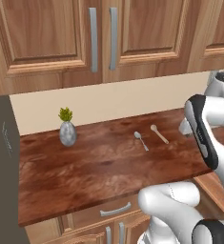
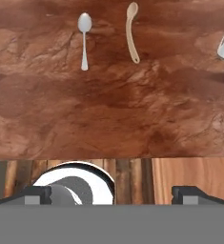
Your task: Organize the utensils by type. Pick up the wooden spoons from the counter and place them in the open cabinet. Then pick up the metallic utensils from the counter and place them in the open drawer.
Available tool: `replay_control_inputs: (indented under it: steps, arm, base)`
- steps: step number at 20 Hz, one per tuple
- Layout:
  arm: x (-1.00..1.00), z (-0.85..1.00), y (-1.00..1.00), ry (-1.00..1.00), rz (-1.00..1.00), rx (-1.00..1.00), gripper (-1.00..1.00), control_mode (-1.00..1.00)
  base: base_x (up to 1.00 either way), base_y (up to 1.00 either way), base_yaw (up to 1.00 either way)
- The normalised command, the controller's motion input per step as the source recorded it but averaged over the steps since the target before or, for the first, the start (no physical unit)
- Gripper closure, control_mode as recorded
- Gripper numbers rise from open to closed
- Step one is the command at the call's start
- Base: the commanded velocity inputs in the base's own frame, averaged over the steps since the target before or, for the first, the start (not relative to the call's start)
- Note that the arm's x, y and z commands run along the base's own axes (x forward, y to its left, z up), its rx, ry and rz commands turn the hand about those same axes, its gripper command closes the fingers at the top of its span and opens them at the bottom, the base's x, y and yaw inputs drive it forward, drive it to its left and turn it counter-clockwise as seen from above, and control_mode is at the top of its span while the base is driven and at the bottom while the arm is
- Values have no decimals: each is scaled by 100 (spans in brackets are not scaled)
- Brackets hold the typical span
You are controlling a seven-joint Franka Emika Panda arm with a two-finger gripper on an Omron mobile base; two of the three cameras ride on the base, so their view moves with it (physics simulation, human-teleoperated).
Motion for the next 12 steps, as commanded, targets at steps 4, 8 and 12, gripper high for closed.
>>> replay_control_inputs:
  steps: [4,8,12]
  arm:
    - [60,-48,-2,2,0,5,-100,-100]
    - [61,-48,5,-3,0,0,-100,-100]
    - [61,-50,0,-7,0,0,-100,-100]
  base:
    - [0,0,0]
    - [0,0,0]
    - [0,0,0]
